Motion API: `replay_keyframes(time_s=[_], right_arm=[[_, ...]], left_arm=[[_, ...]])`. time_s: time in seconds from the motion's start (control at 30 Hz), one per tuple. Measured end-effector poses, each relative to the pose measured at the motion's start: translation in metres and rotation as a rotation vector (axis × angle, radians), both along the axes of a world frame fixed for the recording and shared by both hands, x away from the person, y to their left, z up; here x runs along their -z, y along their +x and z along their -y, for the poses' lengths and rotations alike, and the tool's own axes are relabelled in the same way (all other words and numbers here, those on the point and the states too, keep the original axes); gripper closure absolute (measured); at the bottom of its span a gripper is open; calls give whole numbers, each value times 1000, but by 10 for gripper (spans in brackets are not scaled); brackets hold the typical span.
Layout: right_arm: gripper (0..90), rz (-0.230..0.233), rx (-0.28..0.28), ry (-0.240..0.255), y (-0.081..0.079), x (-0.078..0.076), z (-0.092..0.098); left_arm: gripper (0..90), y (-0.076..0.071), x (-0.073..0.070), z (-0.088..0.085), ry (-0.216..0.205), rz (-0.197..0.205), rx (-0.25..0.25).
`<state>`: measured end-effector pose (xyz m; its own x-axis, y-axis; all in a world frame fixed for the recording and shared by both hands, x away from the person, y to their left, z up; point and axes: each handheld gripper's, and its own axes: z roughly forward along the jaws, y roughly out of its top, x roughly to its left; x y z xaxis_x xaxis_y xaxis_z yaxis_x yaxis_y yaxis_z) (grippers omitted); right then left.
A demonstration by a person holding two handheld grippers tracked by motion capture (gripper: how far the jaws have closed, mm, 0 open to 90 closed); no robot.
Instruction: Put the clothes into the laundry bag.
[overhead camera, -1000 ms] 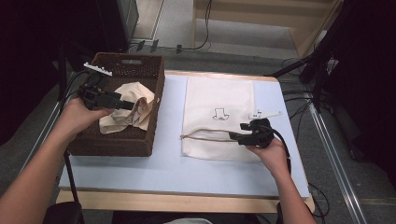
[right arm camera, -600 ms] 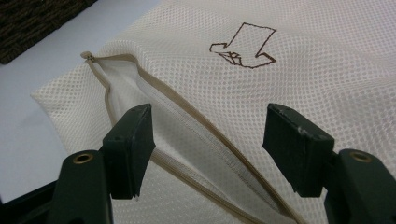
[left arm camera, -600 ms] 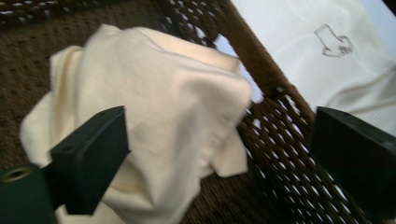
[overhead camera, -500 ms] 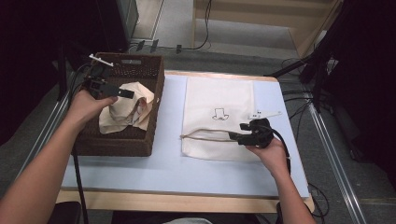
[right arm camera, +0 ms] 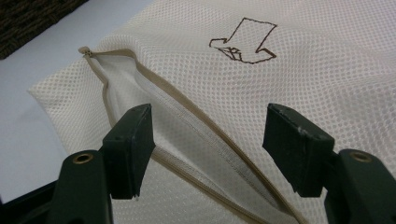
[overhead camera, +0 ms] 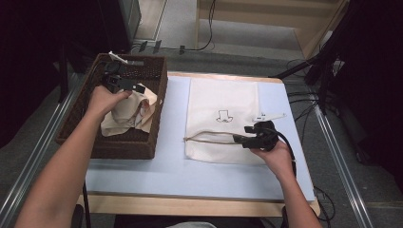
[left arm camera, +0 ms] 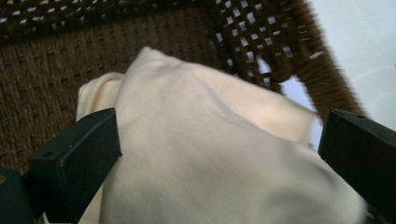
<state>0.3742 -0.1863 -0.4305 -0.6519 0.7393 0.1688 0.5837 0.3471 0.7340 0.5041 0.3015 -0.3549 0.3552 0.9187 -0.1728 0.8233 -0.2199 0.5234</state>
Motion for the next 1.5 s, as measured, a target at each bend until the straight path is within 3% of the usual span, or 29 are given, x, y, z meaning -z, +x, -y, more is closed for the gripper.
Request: replay_keyframes(time_s=[0.13,0.3,0.43,0.5,0.57,0.67,0.8,0.9,0.97,1.1,1.2,1.23,1.27,1.3,1.33,1.5], right_arm=[[345,-1,-2,-1,1,1,-1],[345,-4,3,-6,1,1,-1],[345,-7,1,-11,0,1,-2],[345,-4,1,-10,0,1,-2],[345,-6,3,-9,0,1,-3],[345,2,-2,-9,1,1,-3],[345,2,-4,-15,1,1,-3],[345,0,-2,-14,1,2,-3],[345,-4,0,-14,2,2,-3],[353,-8,27,-10,8,6,0],[370,13,30,61,17,6,1],[369,23,17,58,18,8,-1],[369,23,17,58,18,8,-1],[371,65,23,32,18,7,-2],[371,65,23,32,18,7,-2],[385,104,42,79,17,3,3]], left_arm=[[0,1,16,-4,32,-44,-13],[0,-9,30,-24,-27,-65,-59],[0,-17,43,-35,16,-117,-74],[0,-19,51,-42,16,-138,-83],[0,-20,55,-47,-22,-137,-96],[0,-19,61,-49,-8,-109,-90],[0,-18,73,-48,-19,-118,-92],[0,-17,75,-46,-11,-103,-91],[0,-16,75,-41,-9,-113,-95],[0,-15,74,-35,35,-131,-96],[18,-18,73,-32,41,-118,-91],[79,-19,73,-30,33,-118,-84],[79,-20,73,-29,39,-115,-78],[174,-21,71,-28,35,-112,-72],[174,-21,70,-28,19,-117,-62],[429,-26,70,-25,-35,-127,0]])
